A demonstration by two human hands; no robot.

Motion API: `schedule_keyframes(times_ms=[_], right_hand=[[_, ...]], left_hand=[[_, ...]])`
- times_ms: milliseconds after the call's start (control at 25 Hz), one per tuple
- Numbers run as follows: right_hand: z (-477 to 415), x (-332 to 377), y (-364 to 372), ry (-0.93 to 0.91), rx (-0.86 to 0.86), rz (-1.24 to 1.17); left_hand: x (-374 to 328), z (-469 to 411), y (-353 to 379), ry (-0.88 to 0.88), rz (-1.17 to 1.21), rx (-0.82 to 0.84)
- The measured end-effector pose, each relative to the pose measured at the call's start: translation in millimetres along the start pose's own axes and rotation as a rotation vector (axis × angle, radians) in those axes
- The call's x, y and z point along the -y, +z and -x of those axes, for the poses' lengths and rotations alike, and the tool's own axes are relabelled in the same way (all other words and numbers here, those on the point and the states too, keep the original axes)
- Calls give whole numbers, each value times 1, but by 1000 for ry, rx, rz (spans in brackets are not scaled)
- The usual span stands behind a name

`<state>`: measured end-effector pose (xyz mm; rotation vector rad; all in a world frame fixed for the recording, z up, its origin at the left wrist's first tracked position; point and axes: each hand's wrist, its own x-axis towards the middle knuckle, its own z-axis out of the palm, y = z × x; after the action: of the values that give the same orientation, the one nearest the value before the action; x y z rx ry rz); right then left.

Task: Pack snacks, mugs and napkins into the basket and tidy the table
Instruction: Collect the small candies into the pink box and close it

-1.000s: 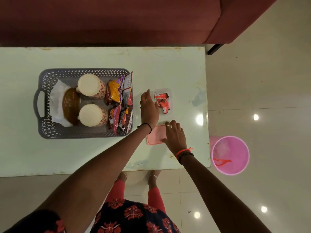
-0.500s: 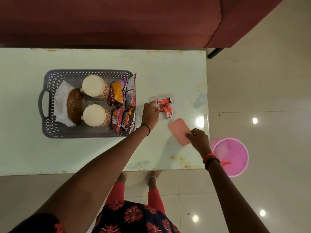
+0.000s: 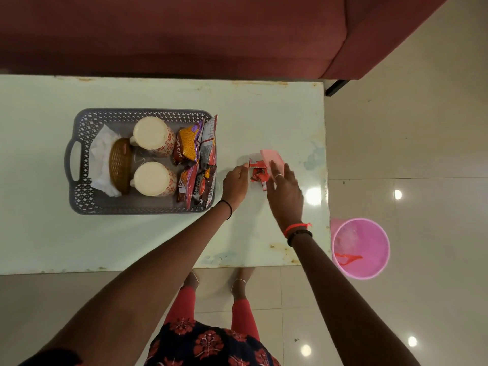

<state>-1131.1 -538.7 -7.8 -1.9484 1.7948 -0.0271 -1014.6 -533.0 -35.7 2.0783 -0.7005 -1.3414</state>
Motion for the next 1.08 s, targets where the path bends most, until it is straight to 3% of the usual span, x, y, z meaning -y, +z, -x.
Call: schedule_keyframes(times_ms=[160, 840, 1080], right_hand=[[3, 9, 24, -77, 83, 176], [12, 5, 23, -55, 113, 121], [12, 5, 23, -34, 145, 111]], left_hand=[[-4, 0, -3, -1, 7, 39], [-5, -7, -3, 73, -142, 36], [-4, -7, -5, 222, -429, 137]])
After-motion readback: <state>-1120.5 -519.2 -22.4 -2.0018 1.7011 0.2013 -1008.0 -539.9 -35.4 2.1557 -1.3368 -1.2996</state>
